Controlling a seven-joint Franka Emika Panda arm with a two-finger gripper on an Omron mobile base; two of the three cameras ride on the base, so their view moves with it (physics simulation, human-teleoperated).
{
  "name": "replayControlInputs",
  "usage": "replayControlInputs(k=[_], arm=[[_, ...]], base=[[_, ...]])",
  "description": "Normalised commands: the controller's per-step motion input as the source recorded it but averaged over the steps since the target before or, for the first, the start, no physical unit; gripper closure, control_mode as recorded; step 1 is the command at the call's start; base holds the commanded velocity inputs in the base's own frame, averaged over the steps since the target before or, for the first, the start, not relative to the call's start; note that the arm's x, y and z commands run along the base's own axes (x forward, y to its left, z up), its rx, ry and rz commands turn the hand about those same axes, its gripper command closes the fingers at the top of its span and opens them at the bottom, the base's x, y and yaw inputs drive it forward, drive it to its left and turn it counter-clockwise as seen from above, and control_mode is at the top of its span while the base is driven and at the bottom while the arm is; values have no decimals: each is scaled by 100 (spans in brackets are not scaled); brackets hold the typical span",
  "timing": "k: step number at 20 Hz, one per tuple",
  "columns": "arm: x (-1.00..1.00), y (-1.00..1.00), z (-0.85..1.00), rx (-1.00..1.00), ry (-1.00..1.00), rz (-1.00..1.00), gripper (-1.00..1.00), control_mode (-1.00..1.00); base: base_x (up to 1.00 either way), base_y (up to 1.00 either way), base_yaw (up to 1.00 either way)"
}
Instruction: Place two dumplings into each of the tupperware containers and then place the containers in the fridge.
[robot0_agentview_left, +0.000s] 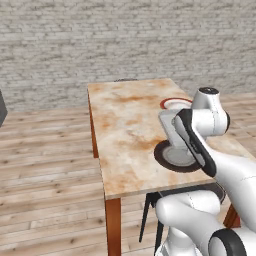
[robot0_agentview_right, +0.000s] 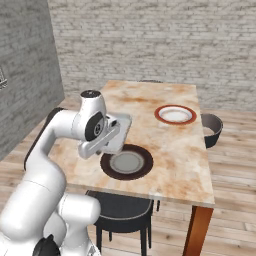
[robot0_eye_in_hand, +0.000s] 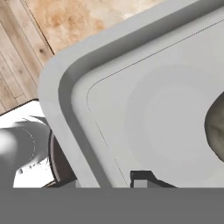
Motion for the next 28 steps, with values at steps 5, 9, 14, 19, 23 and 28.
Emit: replayControlInputs(k=[5, 9, 14, 19, 23, 28], arm=[[-21, 2, 16, -2, -6, -5, 100, -100], [0, 0, 30, 0, -1, 0, 100, -100], [1, 0, 39, 0, -1, -4, 100, -100], [0, -1, 35, 0, 0, -8, 100, -100], [-6, -5, 18, 0, -2, 0, 100, -100], [0, 0, 0, 0, 0, 0, 100, 100]], base=[[0, 0, 0], [0, 0, 0], [0, 0, 0], [0, 0, 0], [0, 0, 0], [-89, -26, 2]])
